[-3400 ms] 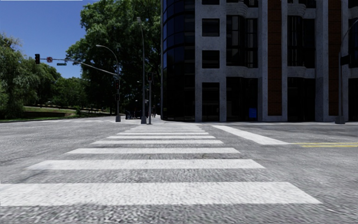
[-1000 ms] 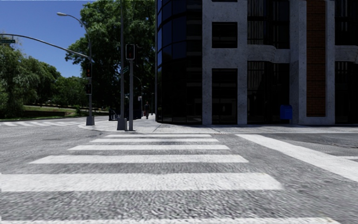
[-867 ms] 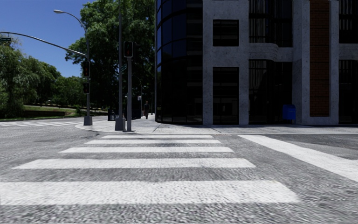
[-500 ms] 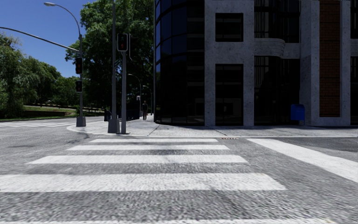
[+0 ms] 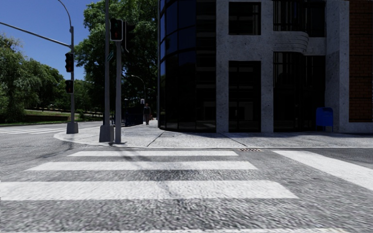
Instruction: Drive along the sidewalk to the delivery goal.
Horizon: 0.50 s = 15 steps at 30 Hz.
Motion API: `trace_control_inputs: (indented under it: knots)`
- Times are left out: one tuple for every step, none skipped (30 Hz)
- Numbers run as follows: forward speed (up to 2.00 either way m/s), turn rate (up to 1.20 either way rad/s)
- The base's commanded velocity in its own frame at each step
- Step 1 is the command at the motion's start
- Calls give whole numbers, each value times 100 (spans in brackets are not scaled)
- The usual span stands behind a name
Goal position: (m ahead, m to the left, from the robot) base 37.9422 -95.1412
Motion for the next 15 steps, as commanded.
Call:
trace_control_inputs:
  knots:
    - [200, 0]
    - [200, 0]
    - [200, 0]
    - [200, 0]
    - [200, 0]
    - [200, 0]
    - [200, 0]
    - [200, 0]
    - [200, 0]
    - [200, 0]
    - [200, 0]
    - [200, 0]
    - [200, 0]
    - [200, 0]
    - [200, 0]
